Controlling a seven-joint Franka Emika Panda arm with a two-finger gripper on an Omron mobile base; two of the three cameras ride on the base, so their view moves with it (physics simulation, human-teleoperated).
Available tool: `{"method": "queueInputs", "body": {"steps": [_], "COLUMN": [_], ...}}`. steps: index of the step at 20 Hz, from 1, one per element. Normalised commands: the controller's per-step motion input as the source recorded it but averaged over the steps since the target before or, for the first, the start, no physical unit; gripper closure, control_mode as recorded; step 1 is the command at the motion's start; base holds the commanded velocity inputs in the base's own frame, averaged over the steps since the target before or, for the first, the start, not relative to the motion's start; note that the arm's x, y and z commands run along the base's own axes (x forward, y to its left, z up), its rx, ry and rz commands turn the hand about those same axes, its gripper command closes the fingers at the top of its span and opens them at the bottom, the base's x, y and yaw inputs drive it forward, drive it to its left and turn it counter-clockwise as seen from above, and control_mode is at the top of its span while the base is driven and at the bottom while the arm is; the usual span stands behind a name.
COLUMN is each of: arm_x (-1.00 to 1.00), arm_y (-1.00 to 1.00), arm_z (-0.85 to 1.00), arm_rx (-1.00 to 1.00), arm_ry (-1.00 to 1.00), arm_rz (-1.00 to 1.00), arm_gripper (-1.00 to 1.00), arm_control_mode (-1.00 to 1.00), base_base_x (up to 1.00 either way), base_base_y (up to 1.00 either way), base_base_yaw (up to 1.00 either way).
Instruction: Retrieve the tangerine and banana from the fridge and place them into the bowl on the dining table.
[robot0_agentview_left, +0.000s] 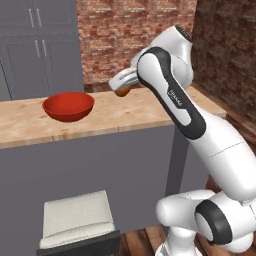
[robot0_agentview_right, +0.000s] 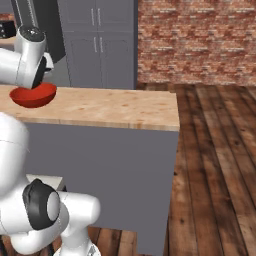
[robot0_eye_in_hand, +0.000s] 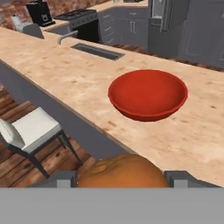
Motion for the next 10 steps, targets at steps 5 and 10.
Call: {"method": "queueInputs", "body": {"steps": [5, 10], "arm_x": [0.55, 0.41], "arm_y": [0.13, 0.27], "arm_z": [-0.38, -0.34], "arm_rx": [0.00, -0.03], "arm_ry": [0.00, 0.00], "arm_rz": [0.05, 0.03], "arm_gripper": [1.00, 1.00], "arm_control_mode": [-1.00, -1.00], "base_base_x": [0.00, 0.00], "base_base_y": [0.00, 0.00], "base_base_yaw": [0.00, 0.00]}}
